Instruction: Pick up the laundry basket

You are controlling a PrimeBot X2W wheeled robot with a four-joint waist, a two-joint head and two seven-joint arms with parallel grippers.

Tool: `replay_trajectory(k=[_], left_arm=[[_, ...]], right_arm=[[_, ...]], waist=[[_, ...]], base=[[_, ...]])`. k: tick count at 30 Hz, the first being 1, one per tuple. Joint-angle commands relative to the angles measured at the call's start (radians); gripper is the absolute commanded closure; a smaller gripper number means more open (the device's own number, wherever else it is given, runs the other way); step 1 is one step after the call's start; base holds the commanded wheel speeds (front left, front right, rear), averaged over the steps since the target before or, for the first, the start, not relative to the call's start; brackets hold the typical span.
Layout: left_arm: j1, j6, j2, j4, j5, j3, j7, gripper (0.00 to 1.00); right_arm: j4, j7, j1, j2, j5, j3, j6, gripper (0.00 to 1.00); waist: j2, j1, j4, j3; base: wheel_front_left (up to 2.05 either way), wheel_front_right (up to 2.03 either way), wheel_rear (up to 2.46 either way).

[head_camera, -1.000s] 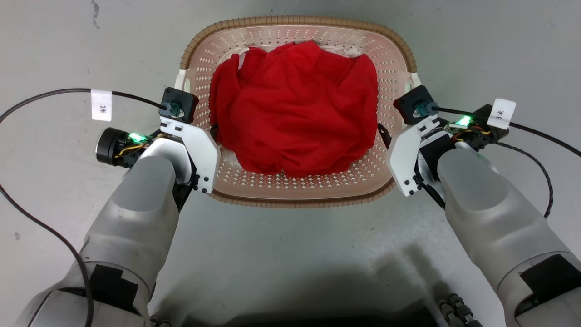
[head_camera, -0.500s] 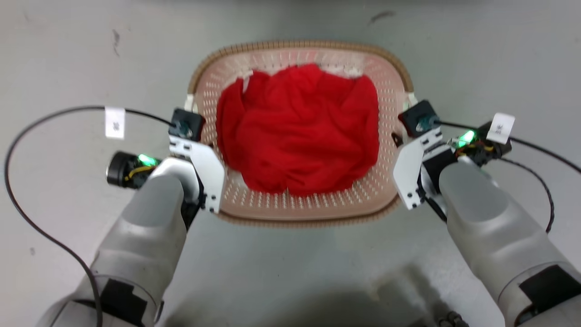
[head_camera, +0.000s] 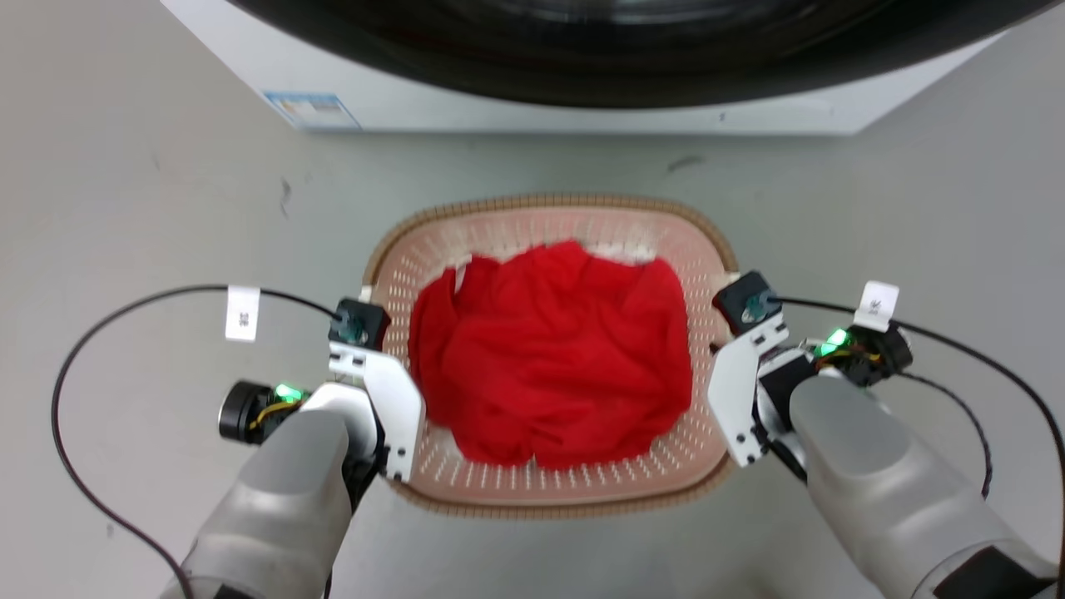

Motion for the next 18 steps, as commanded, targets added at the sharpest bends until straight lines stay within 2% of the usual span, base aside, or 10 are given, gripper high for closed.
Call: replay_trajectory(k=[1,18], left_arm=[[0.011,-0.003,-0.01,-0.012,0.0,-0.01,0.001,1.0],[0.2,-0.003,0.035,-0.11,-0.218,-0.194,0.171,1.0]], right_arm=[[-0.016,-0.003,0.011,0.018,0.001,0.012,0.003,1.0],[-0.068,0.162,0.175,0.021,0.24,0.252,0.007,1.0]], waist=[[0.0,0.0001,0.005,-0.05],[0.0,0.0001,-0.007,-0.348]], base=[[0.0,0.0,0.0],[0.0,0.0,0.0]])
